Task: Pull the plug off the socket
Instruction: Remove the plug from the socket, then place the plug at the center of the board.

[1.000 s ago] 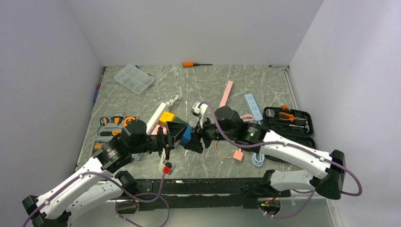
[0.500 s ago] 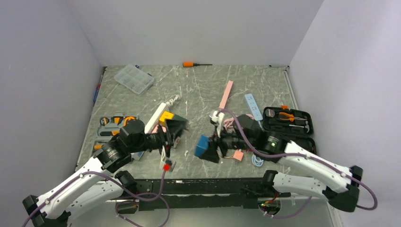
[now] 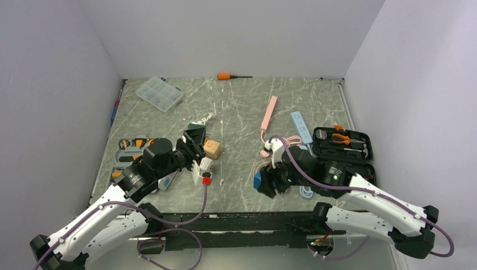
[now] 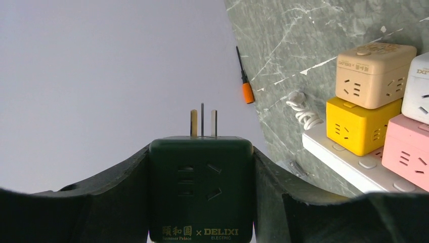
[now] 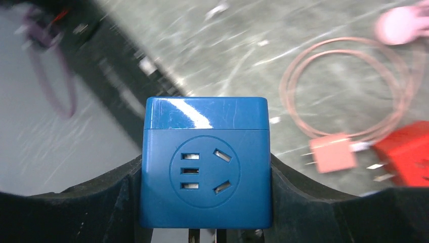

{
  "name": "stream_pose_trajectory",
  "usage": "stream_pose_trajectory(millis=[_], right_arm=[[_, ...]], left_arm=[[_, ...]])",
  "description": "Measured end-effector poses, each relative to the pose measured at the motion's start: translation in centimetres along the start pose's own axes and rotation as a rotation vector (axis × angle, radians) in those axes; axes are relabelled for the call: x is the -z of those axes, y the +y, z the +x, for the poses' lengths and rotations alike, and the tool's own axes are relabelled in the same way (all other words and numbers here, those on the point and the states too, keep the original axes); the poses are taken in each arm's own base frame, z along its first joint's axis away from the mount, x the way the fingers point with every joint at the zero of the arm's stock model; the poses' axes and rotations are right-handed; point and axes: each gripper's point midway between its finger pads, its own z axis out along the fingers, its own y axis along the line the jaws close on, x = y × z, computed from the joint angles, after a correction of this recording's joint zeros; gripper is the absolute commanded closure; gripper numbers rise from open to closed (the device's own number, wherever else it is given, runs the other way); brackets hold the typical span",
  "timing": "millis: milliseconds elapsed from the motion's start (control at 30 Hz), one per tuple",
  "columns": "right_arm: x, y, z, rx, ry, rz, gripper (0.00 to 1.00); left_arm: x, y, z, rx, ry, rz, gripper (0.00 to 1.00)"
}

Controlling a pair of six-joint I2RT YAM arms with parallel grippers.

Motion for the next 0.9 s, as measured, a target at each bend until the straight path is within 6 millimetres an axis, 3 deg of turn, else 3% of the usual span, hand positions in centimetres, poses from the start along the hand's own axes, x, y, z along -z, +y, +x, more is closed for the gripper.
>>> stream_pose_trajectory(millis=[133, 300, 433, 633, 733, 900], right_arm=[[-1.8, -5.0, -3.9, -0.082, -0.059, 0.249, 1.0], [-4.5, -12.4, -6.5, -0.235, -0.1, 0.459, 1.0], [-6.6, -15.6, -6.4, -0.284, -0.088, 0.532, 1.0], [-7.7, -18.5, -3.6, -0.36, -0.056, 0.613, 1.0], [-7.9, -19.4, -2.0, -0.391, -0.036, 0.655, 0.89], [-8.2, -20.8, 0.1, -0.449, -0.005, 0.716, 0.51]], left_arm=[[-0.1, -0.6, -0.3, 0.013, -0.016, 0.022, 1.0], [-0.4, -1.5, -0.9, 0.056, -0.051, 0.075, 1.0], [-0.7, -2.4, -1.9, 0.114, -0.105, 0.129, 1.0], [-1.4, -3.8, -3.5, 0.139, -0.189, 0.203, 1.0], [-1.9, -4.3, -4.4, 0.14, -0.228, 0.226, 0.94], [-2.9, -5.6, -6.4, 0.144, -0.312, 0.282, 0.95]])
